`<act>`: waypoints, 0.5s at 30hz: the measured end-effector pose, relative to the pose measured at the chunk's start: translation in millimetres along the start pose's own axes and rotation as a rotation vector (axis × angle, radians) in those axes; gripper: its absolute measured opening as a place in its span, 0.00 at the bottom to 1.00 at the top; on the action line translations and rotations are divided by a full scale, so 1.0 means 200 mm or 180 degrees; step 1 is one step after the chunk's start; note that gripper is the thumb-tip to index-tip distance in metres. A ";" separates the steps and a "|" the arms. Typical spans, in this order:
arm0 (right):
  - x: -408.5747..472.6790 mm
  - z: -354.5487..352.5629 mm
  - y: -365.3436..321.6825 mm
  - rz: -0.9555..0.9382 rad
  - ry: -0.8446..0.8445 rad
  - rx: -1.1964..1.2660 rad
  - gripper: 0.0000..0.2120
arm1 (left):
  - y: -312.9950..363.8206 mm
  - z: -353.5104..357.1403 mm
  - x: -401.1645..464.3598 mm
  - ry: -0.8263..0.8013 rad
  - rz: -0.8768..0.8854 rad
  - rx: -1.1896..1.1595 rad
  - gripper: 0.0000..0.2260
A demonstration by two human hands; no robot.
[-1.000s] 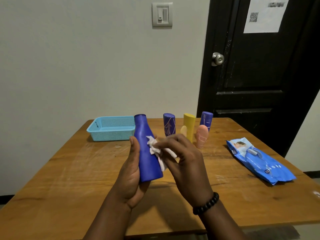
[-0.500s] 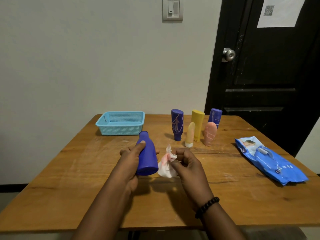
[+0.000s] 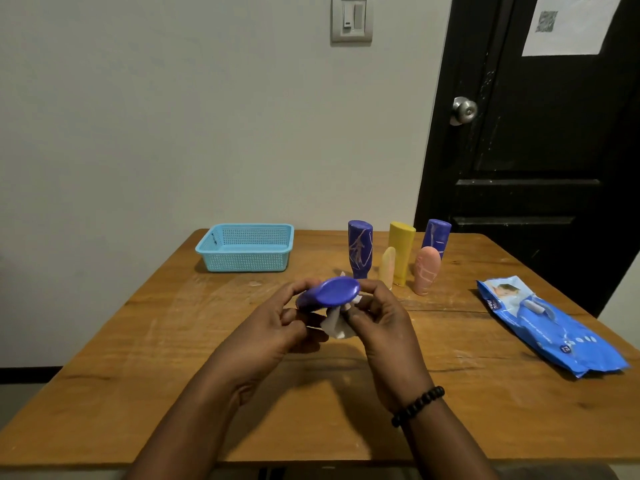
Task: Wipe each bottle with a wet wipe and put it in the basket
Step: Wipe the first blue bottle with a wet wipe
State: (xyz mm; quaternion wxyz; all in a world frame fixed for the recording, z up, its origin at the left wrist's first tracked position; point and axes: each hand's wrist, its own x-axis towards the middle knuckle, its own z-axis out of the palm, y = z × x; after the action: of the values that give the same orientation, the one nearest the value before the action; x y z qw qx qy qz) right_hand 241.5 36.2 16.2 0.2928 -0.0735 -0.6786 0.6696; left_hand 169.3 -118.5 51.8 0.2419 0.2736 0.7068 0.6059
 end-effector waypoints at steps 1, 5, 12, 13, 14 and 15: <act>0.01 0.01 0.00 0.0000 -0.0043 -0.0020 0.11 | -0.01 0.00 0.01 0.0132 0.0088 0.0267 0.22; 0.03 0.05 0.01 -0.0030 -0.0142 -0.0025 0.10 | -0.06 0.00 0.05 0.0932 0.0429 0.0752 0.17; 0.20 0.09 0.10 0.0190 0.0014 -0.0018 0.11 | -0.02 -0.18 0.32 0.1913 0.0677 0.0929 0.18; 0.24 0.10 0.12 0.0238 0.0010 -0.0030 0.11 | -0.01 -0.21 0.39 0.2049 0.0699 0.0878 0.21; 0.28 0.12 0.13 0.0286 0.0002 -0.0062 0.11 | 0.01 -0.25 0.45 0.2174 0.0718 0.0854 0.23; 0.32 0.14 0.15 0.0316 -0.0011 -0.0102 0.11 | 0.02 -0.29 0.52 0.2277 0.0757 0.0866 0.23</act>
State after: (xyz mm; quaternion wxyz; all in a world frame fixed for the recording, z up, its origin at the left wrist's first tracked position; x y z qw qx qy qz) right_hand 165.8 46.7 9.4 0.2568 -0.1106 -0.6852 0.6726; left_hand 53.8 -89.0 63.0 -0.1296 0.1548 0.7836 0.5876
